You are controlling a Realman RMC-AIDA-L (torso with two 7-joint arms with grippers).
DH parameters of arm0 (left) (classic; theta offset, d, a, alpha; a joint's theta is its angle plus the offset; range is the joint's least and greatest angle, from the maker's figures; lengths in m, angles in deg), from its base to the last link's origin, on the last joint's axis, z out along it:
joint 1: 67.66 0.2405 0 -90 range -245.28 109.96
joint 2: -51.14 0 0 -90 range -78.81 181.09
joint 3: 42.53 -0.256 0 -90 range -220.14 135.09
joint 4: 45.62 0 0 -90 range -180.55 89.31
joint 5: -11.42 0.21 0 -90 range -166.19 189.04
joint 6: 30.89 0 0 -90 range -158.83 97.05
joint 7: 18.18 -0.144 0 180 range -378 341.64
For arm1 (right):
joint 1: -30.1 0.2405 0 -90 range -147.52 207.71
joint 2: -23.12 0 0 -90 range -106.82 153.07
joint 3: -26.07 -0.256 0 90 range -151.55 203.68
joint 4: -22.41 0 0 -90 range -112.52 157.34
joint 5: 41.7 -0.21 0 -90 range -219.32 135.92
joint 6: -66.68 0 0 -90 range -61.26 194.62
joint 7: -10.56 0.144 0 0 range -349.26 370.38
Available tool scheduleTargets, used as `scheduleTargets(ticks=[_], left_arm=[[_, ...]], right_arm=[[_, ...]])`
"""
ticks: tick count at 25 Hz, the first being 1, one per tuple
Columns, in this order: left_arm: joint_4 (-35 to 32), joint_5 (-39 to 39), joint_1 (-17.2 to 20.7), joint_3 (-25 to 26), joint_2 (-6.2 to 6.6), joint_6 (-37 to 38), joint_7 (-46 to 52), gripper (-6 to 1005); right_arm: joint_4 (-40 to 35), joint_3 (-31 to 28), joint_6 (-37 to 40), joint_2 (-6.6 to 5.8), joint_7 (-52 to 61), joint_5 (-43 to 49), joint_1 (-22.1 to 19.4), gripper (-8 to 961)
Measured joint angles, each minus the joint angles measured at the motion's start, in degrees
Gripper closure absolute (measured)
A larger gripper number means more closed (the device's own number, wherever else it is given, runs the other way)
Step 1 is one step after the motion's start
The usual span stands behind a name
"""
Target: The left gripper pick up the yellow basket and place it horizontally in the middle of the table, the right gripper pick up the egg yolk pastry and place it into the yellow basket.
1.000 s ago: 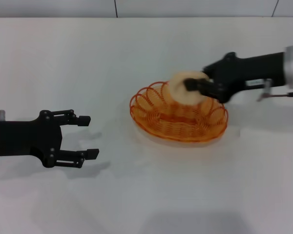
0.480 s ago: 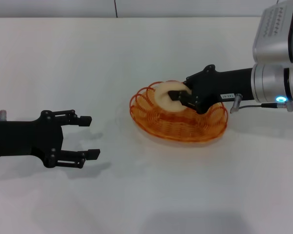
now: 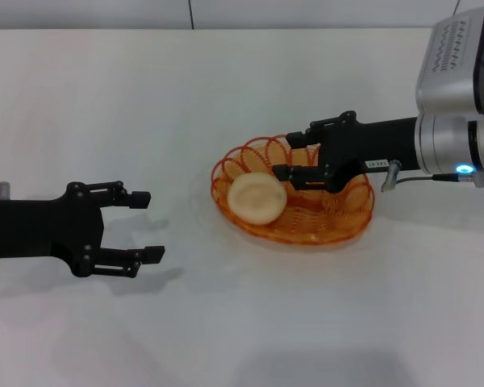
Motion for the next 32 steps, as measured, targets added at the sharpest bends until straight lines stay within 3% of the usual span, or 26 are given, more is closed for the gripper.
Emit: scheduleTargets(ticks=[7, 9, 14, 17, 24, 32], left_arm=[[0.00, 0.00, 0.21, 0.07, 0.08, -0.01, 0.00, 167], [0.00, -0.01, 0.29, 0.08, 0.16, -0.01, 0.00, 167], [0.00, -0.01, 0.21, 0.11, 0.29, 0.00, 0.00, 167], [0.00, -0.01, 0.20, 0.15, 0.36, 0.01, 0.03, 167], [0.00, -0.02, -0.03, 0.17, 0.52, 0.22, 0.54, 167], [0.22, -0.18, -0.95, 0.16, 0.64, 0.20, 1.32, 167]], right_arm=[[-0.18, -1.97, 2.43, -0.47, -0.74, -0.11, 0.01, 336], [-0.34, -4.74, 6.10, -0.59, -1.55, 0.02, -0.28, 243], [-0.48, -15.08, 17.80, -0.74, -6.35, 0.22, -3.85, 139], [-0.28, -20.40, 24.30, -1.74, -9.35, 0.74, -6.53, 77], [1.26, -26.54, 29.71, -2.46, -16.81, 2.68, -10.94, 77], [5.90, -27.20, 31.07, -2.87, -18.67, 4.72, -10.83, 77]])
